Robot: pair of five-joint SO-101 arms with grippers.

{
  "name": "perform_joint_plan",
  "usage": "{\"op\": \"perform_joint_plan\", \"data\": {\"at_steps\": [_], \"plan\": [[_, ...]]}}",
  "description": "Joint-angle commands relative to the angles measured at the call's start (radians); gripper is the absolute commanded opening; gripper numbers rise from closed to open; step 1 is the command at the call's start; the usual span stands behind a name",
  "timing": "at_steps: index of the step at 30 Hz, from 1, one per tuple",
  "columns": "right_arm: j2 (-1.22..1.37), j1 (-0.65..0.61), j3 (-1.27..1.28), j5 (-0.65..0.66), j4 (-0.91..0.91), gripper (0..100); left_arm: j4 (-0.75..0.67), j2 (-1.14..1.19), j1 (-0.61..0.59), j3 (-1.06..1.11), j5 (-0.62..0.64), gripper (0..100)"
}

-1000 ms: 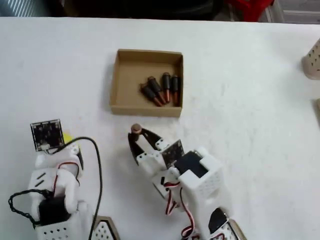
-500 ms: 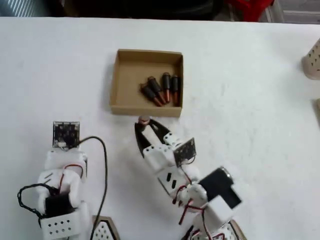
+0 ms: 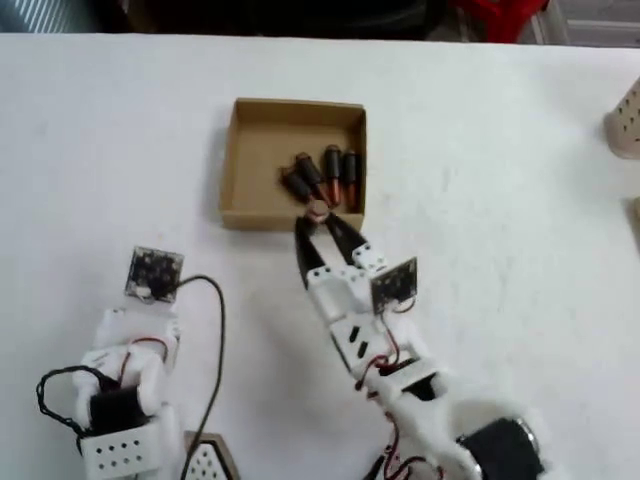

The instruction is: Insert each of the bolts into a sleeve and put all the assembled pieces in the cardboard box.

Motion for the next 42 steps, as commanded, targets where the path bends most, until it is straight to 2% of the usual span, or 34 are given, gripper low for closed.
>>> {"op": "perform_joint_plan", "data": {"at_steps": [1, 8, 12, 18, 24, 36, 42], "plan": [[-0.186, 0.036, -0.025, 0.005, 0.24, 1.7, 0.006, -0.008, 0.01, -0.002, -0.057, 2], [-0.501, 0.081, -0.242, 0.005, 1.041, 1.7, 0.008, -0.008, 0.007, -0.002, -0.061, 2], [-0.621, 0.077, -0.347, 0.003, 1.326, 1.7, 0.023, -0.008, 0.007, -0.002, -0.061, 2], [-0.685, 0.081, -0.45, 0.008, 1.5, 1.9, 0.041, -0.008, 0.01, -0.002, -0.061, 2], [-0.584, 0.081, -0.651, 0.011, 1.675, 2.0, 0.043, -0.008, 0.01, -0.002, -0.061, 2], [-0.013, 0.084, -1.169, 0.012, 1.811, 1.8, 0.043, -0.008, 0.005, -0.002, -0.06, 2], [0.286, 0.125, -1.476, 0.014, 1.92, 1.8, 0.043, -0.008, 0.005, -0.002, -0.06, 2]]}}
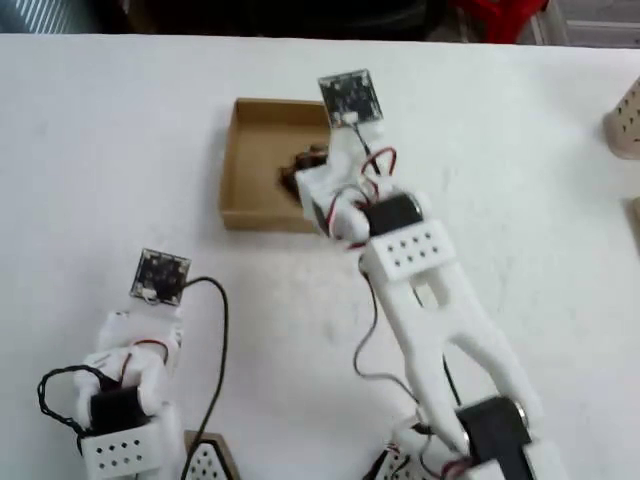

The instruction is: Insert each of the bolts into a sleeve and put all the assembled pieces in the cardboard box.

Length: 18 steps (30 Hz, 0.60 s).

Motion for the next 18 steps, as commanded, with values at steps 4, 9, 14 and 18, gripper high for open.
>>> {"op": "perform_joint_plan", "data": {"at_steps": [4, 9, 14, 18], "plan": [[0.312, 0.067, -0.391, 0.014, 0.09, 1.8, 0.005, -0.008, 0.005, -0.002, -0.008, 2], [0.567, 0.097, -0.618, 0.021, 0.147, 1.8, 0.005, -0.008, 0.005, -0.002, -0.008, 2], [0.777, 0.111, -0.825, 0.187, 0.232, 1.8, 0.005, -0.008, 0.005, -0.002, -0.008, 2], [0.908, 0.111, -0.971, 0.216, 0.278, 1.8, 0.005, -0.008, 0.005, -0.002, -0.008, 2]]}}
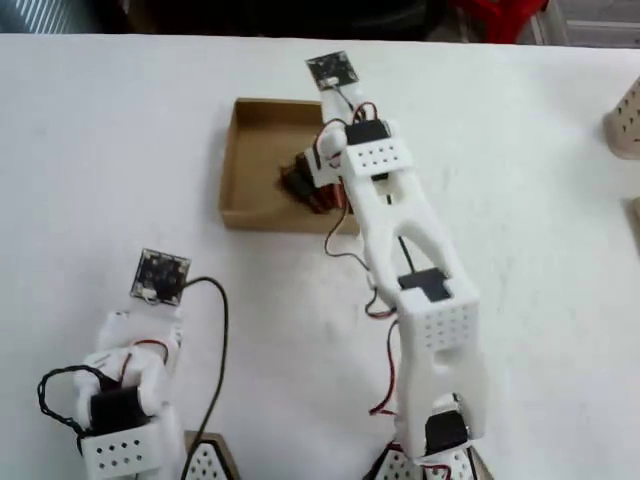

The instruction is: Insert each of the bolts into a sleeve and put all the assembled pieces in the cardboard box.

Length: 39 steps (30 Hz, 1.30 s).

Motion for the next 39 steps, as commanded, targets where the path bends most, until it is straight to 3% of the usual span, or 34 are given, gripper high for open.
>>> {"op": "perform_joint_plan", "data": {"at_steps": [1, 10, 17, 20, 25, 35, 39], "plan": [[0.054, 0.008, -0.178, 0.029, 0.036, 1.8, 0.005, -0.008, 0.005, -0.002, -0.008, 2], [0.265, 0.013, -0.388, 0.034, 0.065, 3.5, 0.005, -0.008, 0.005, -0.002, -0.008, 2], [0.315, 0.008, -0.446, 0.028, 0.116, 22.3, 0.005, -0.008, 0.005, -0.002, -0.008, 2], [0.297, 0.013, -0.493, 0.028, 0.165, 18.3, 0.005, -0.008, 0.005, -0.002, -0.008, 2], [0.254, 0.025, -0.605, 0.031, 0.255, 1.9, 0.005, -0.008, 0.005, -0.002, -0.008, 2], [0.194, 0.074, -0.881, 0.028, 0.673, 1.7, 0.005, -0.008, 0.005, -0.002, -0.008, 2], [0.182, 0.15, -0.918, 0.028, 0.685, 1.7, 0.005, -0.008, 0.005, -0.002, -0.008, 2]]}}
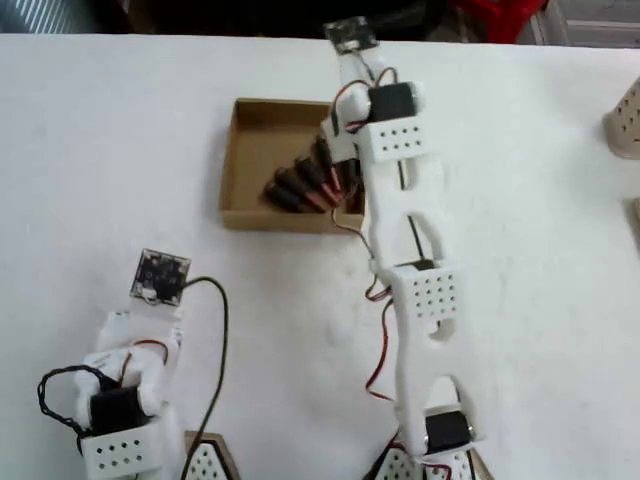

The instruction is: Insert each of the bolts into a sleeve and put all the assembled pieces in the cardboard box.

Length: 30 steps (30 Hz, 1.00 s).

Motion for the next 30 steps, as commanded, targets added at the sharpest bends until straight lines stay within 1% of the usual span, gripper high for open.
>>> {"op": "perform_joint_plan", "data": {"at_steps": [1, 7, 9, 22, 27, 30], "plan": [[-0.088, 0.071, -0.052, 0.008, 0.056, 1.7, 0.005, -0.008, 0.005, -0.002, -0.008, 2], [-0.125, 0.148, -0.038, 0.008, 0.058, 1.6, 0.005, -0.008, 0.005, -0.002, -0.008, 2], [-0.16, 0.163, 0.02, 0.008, 0.058, 1.6, 0.005, -0.008, 0.005, -0.002, -0.008, 2], [-0.613, 0.179, 0.767, 0.008, 0.048, 1.6, 0.0, -0.008, 0.005, -0.002, -0.015, 2], [-0.816, 0.191, 1.028, 0.008, -0.015, 1.6, 0.003, -0.008, 0.004, -0.002, -0.009, 2], [-0.961, 0.194, 1.224, 0.008, -0.099, 1.6, 0.005, -0.008, 0.004, -0.002, -0.009, 2]]}}
